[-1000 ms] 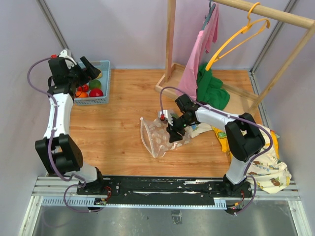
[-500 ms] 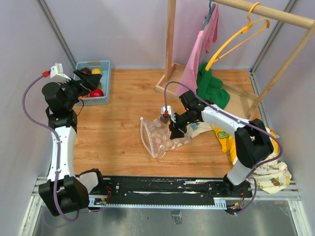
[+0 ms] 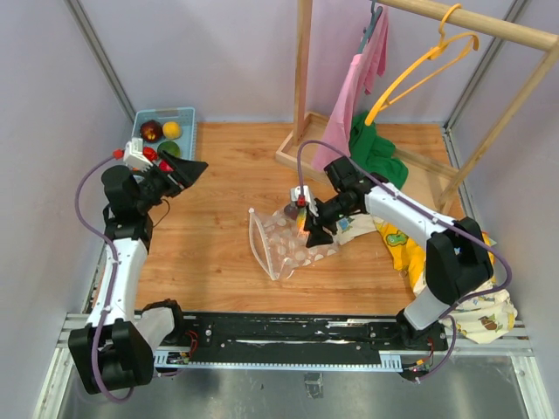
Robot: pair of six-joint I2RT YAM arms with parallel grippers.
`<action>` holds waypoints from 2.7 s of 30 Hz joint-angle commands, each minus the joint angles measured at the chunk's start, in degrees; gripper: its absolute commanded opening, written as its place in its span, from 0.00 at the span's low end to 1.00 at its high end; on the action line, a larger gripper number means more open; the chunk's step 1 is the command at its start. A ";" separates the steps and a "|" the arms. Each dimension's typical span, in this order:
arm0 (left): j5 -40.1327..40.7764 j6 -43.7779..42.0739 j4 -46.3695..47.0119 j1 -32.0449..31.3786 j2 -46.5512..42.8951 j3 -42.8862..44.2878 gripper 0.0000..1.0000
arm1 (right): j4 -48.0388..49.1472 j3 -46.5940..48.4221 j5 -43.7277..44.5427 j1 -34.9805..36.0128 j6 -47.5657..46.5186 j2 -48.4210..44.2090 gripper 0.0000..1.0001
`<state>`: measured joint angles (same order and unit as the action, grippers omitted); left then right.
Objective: Open the zip-top bag and remove the fake food
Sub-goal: Pick up the fake vegetable from the zipper food storage bag.
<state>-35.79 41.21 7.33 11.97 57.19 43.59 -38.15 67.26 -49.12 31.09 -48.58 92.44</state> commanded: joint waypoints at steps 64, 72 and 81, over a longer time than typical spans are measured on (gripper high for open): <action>8.52 -0.89 6.98 -33.40 22.26 -14.93 0.36 | -14.52 20.78 5.67 -6.56 -43.09 14.83 0.59; 8.73 -1.11 9.16 -33.34 25.70 -14.00 0.36 | -9.37 24.75 1.38 -5.19 -25.56 18.13 0.55; 8.87 -1.53 11.30 -33.33 28.59 -13.52 0.36 | -5.77 29.54 7.20 -3.25 -14.29 25.77 0.42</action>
<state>-27.09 40.75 15.66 -20.86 84.71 28.95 -44.84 94.35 -44.01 26.76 -70.24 115.66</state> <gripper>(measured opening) 0.361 0.441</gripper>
